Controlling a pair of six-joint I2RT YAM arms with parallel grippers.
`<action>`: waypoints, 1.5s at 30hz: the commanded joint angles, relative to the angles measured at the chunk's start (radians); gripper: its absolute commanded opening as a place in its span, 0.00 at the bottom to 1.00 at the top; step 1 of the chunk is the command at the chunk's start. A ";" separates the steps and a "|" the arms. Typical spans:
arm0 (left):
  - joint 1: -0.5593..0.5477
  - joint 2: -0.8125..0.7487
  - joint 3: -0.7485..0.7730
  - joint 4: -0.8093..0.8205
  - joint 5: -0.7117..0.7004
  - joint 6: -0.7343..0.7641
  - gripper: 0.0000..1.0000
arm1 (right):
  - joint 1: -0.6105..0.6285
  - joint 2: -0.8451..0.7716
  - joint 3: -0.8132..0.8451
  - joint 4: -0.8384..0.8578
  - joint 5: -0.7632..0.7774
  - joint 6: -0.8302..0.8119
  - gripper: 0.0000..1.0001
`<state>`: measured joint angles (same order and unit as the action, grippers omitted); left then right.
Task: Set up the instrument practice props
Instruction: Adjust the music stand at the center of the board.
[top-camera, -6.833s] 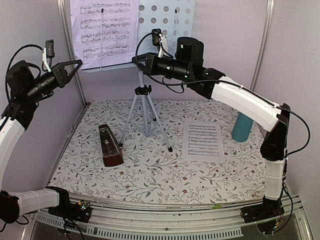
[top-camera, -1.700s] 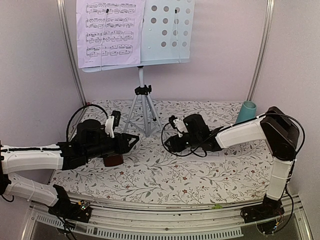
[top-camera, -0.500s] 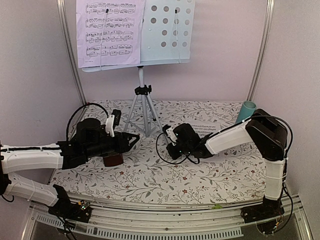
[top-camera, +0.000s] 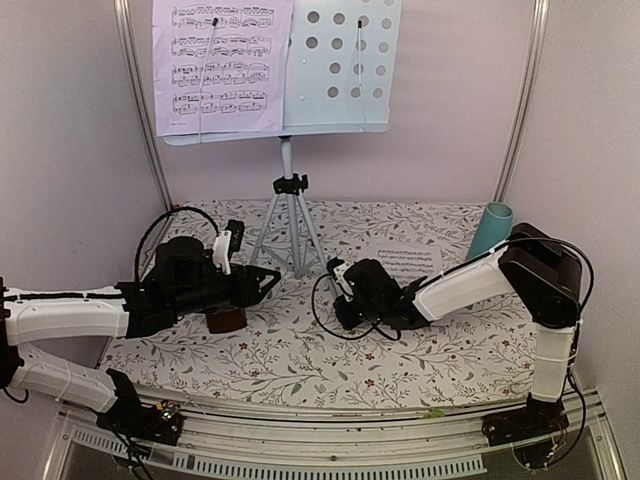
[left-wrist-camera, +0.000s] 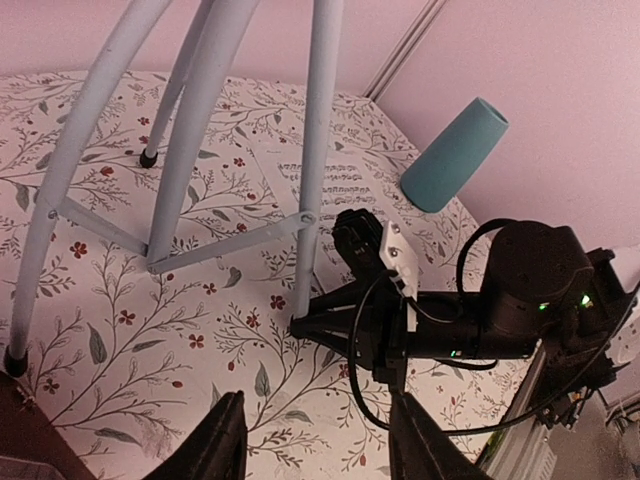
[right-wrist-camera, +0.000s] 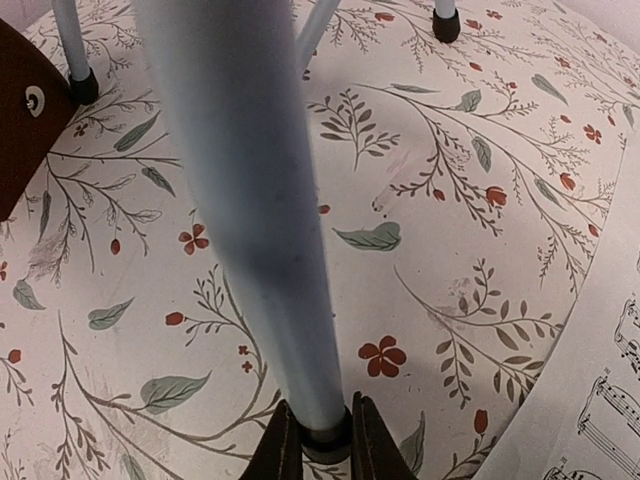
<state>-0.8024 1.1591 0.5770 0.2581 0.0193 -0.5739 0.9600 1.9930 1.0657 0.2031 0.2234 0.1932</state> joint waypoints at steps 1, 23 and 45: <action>0.010 0.007 0.026 0.035 0.014 0.011 0.49 | 0.021 -0.036 -0.048 -0.119 0.006 0.087 0.00; 0.010 0.036 0.044 0.043 0.028 0.017 0.49 | 0.080 -0.122 -0.120 -0.224 0.070 0.266 0.00; 0.011 0.062 0.081 0.044 0.034 0.028 0.50 | 0.088 -0.196 -0.062 -0.275 0.059 0.240 0.48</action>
<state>-0.8021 1.2137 0.6243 0.2798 0.0444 -0.5674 1.0409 1.8500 0.9745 -0.0311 0.2893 0.4324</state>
